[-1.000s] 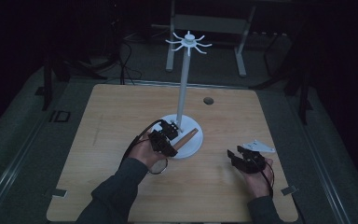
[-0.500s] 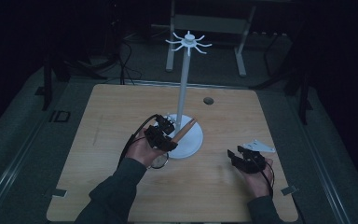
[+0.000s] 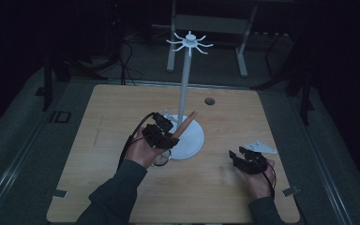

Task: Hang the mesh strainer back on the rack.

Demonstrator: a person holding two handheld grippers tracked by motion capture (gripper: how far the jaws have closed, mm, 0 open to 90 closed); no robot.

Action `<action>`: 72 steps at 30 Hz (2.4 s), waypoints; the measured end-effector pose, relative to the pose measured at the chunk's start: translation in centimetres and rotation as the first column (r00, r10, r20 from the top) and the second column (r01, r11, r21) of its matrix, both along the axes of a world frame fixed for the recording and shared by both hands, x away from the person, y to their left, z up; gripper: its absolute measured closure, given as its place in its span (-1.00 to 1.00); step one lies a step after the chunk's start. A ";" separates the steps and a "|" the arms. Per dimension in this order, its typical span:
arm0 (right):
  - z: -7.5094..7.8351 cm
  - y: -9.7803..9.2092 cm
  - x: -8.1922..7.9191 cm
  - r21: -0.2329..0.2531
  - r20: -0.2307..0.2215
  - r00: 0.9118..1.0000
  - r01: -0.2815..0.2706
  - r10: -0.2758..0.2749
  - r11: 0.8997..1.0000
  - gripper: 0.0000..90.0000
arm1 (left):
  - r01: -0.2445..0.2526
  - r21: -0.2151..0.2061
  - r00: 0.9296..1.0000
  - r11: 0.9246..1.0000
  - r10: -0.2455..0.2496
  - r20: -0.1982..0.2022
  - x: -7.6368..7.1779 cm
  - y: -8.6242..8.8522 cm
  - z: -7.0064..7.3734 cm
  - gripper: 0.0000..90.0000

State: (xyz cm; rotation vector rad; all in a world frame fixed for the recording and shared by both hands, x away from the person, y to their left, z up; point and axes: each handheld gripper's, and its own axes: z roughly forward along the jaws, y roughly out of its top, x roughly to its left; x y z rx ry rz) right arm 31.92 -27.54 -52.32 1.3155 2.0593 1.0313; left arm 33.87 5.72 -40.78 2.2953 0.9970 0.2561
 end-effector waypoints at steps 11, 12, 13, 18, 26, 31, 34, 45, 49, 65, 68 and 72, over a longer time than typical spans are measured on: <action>0.0 0.0 0.0 -0.001 -0.001 1.000 0.003 -0.003 1.000 0.12 | -0.048 -0.051 0.994 0.998 0.053 0.095 -0.6 0.1 0.9 0.54; 0.0 0.0 0.0 -0.001 -0.001 1.000 0.003 -0.003 1.000 0.12 | -0.048 -0.051 0.994 0.998 0.053 0.095 -0.6 0.1 0.9 0.54; 0.0 0.0 0.0 -0.001 0.001 1.000 0.002 -0.002 1.000 0.12 | -0.049 -0.061 0.992 0.997 0.055 0.110 -0.7 0.2 1.0 0.54; 0.0 0.0 0.0 0.000 0.002 1.000 0.003 -0.003 1.000 0.12 | -0.067 -0.086 0.986 0.994 0.079 0.145 -0.9 0.3 1.4 0.54; 0.0 0.0 0.0 0.000 -0.002 1.000 0.003 -0.003 1.000 0.12 | -0.105 -0.133 0.975 0.986 0.128 0.181 -1.1 0.4 1.9 0.54; 0.0 0.1 0.0 0.000 -0.002 1.000 0.003 -0.003 1.000 0.12 | -0.131 -0.158 0.966 0.979 0.162 0.200 -1.3 0.4 2.3 0.54; 0.0 0.1 0.0 0.000 -0.001 1.000 0.002 -0.002 1.000 0.12 | -0.151 -0.159 0.960 0.976 0.183 0.212 -1.4 0.4 2.5 0.54; -0.1 0.1 0.0 -0.001 -0.002 1.000 0.002 -0.002 1.000 0.11 | -0.225 -0.206 0.917 0.952 0.279 0.286 -2.1 0.1 3.8 0.54; -0.2 0.2 0.0 -0.006 -0.002 1.000 -0.002 0.002 1.000 0.11 | -0.247 -0.209 0.900 0.946 0.304 0.314 -2.4 -0.1 4.2 0.54; -0.3 0.3 0.0 -0.008 -0.005 1.000 0.004 -0.004 1.000 0.11 | -0.353 -0.297 0.801 0.887 0.450 0.394 -3.1 0.0 5.3 0.54; -0.3 0.3 0.0 -0.008 -0.005 1.000 0.005 -0.005 1.000 0.11 | -0.370 -0.316 0.782 0.874 0.476 0.402 -3.2 -0.1 5.5 0.54; -0.3 0.3 -0.1 -0.008 -0.004 1.000 0.004 -0.005 1.000 0.11 | -0.381 -0.333 0.765 0.863 0.496 0.410 -3.3 -0.4 5.7 0.54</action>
